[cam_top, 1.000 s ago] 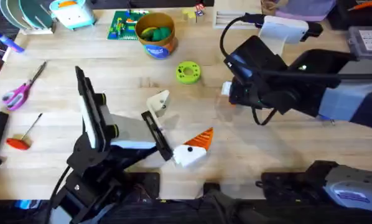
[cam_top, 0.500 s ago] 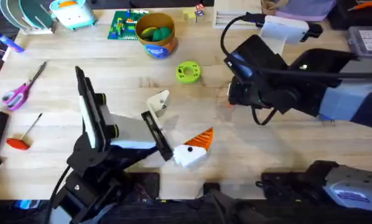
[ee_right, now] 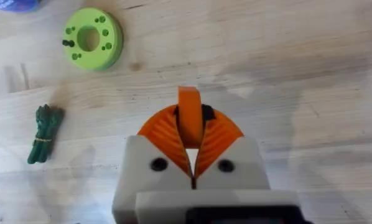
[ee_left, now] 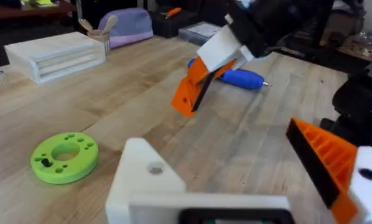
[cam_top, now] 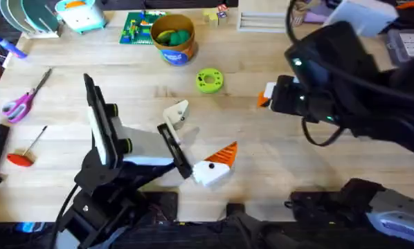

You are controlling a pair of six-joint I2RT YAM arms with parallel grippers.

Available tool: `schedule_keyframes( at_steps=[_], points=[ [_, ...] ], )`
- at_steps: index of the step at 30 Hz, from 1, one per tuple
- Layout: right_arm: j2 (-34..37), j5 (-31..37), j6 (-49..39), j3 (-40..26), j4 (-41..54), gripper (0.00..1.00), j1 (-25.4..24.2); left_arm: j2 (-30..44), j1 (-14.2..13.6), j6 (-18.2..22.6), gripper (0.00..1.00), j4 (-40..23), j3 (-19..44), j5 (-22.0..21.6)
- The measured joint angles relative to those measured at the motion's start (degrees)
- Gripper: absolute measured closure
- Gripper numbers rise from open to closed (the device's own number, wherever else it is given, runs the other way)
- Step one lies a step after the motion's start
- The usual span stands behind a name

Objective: Pick up the gripper from the table and insert it into the empty holder that is missing its gripper. Then pick up a screw, insert it into the mounting hole, and use the screwdriver to tighten it. Finally, clean up the table by picking up the vegetable and placing it into the bucket.

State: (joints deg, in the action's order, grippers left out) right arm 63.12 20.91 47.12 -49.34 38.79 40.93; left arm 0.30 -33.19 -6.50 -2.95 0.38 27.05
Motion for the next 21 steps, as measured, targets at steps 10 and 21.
schedule_keyframes(
  at_steps=[10, 21],
  points=[
    [-14.4, -4.9, -11.6, 0.0, 5.8, 0.973, -0.5, 0.0, 0.0, 0.0, 0.008, 0.0, 0.0, 0.0],
    [-20.9, -17.8, -23.1, 0.0, 8.5, 0.973, -8.8, 0.0, 0.0, 0.0, 0.008, 0.0, 0.0, 0.0]
  ],
)
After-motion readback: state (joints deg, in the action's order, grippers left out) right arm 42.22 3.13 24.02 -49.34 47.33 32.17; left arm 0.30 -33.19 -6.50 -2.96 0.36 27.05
